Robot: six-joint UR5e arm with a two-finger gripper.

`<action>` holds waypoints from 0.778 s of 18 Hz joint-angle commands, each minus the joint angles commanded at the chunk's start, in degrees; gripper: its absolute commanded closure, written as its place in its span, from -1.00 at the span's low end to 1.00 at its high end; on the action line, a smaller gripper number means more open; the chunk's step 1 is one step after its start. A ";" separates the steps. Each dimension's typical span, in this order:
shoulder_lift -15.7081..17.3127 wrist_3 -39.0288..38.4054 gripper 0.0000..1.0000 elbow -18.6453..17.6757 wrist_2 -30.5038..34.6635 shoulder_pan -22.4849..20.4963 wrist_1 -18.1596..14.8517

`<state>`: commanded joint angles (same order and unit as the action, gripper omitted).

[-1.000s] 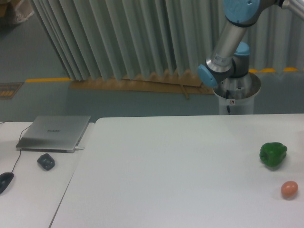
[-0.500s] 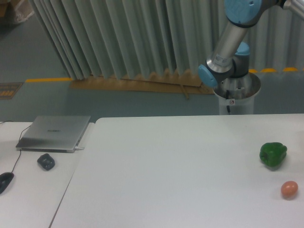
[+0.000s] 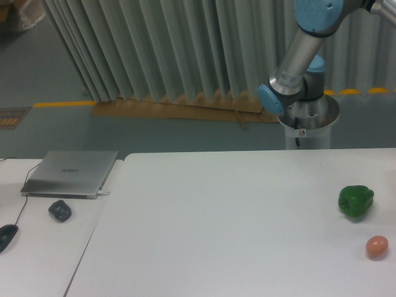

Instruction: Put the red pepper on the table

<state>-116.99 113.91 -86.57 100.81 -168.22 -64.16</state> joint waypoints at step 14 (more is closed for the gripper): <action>6.59 -4.04 0.17 1.58 -1.23 1.14 -13.26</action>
<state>-110.40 109.87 -84.99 99.58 -167.08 -77.41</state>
